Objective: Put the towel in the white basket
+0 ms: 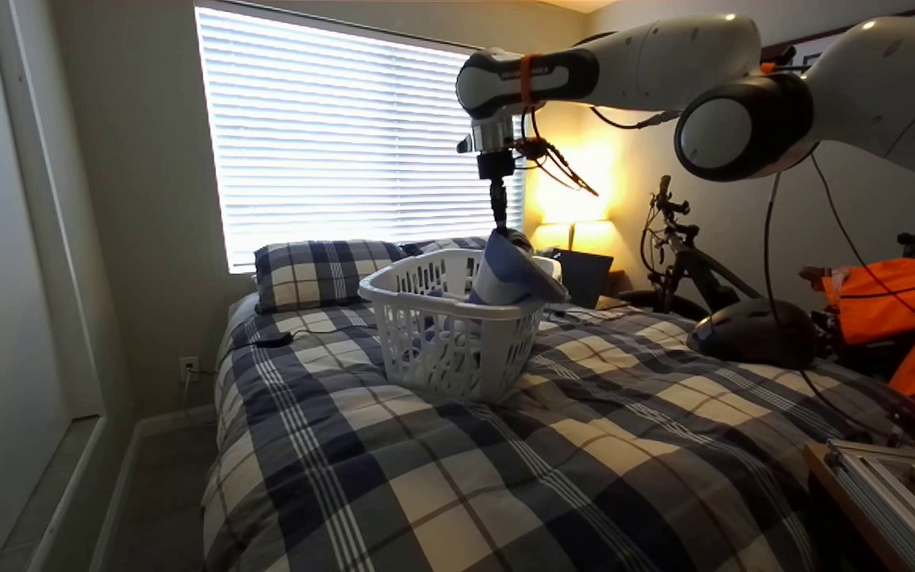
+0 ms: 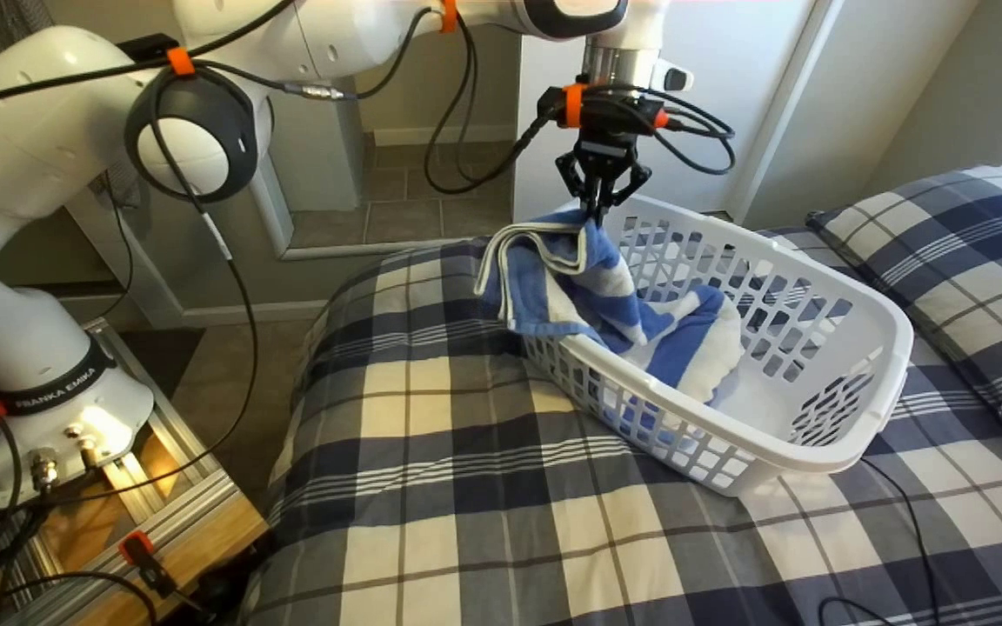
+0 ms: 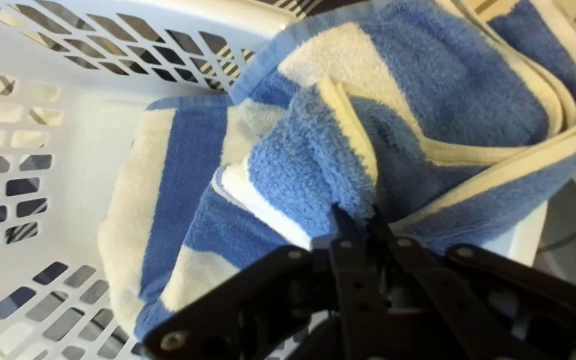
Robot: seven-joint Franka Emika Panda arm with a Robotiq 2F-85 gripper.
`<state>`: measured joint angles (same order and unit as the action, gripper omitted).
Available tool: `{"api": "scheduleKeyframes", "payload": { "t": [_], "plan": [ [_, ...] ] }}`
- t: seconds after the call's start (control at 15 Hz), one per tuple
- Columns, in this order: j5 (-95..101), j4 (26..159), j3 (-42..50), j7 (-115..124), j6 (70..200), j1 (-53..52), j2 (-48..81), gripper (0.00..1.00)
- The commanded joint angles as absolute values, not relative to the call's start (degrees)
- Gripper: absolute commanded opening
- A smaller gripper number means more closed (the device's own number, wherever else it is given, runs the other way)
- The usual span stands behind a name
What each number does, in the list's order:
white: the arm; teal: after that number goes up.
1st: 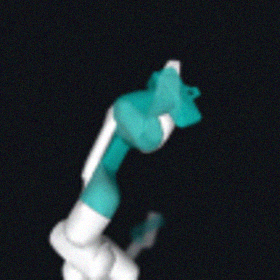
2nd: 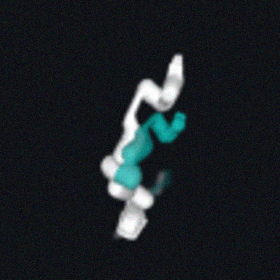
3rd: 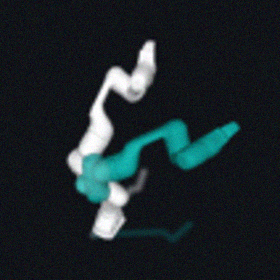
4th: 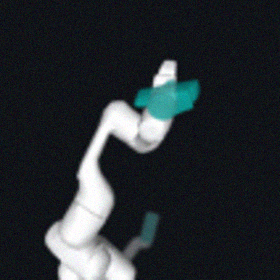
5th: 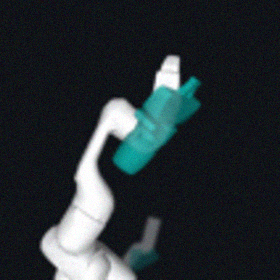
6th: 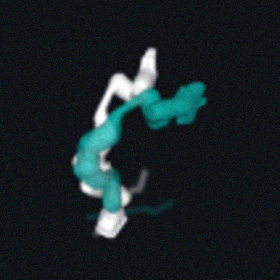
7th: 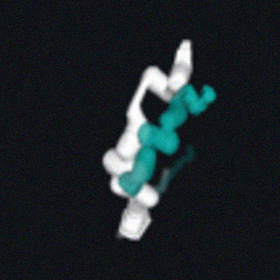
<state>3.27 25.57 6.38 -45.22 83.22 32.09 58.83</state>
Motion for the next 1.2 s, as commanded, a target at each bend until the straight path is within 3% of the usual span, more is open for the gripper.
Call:
{"api": "scheduleKeyframes", "payload": {
  "t": [0.0,0.6,0.93,1.0,1.13],
  "plan": [
    [0.1,25.6,4.8,-36.8,87.3,33.2,57.2,0.02],
    [-0.1,25.5,6.0,-16.3,100.0,35.0,57.0,0.02],
    [-1.3,27.1,5.9,-4.0,98.3,37.4,56.6,0.02],
    [-1.9,27.7,5.5,-1.9,97.4,37.6,56.7,0.33],
    [-3.4,23.6,4.8,2.3,92.8,37.5,59.5,0.39]
  ]
}}
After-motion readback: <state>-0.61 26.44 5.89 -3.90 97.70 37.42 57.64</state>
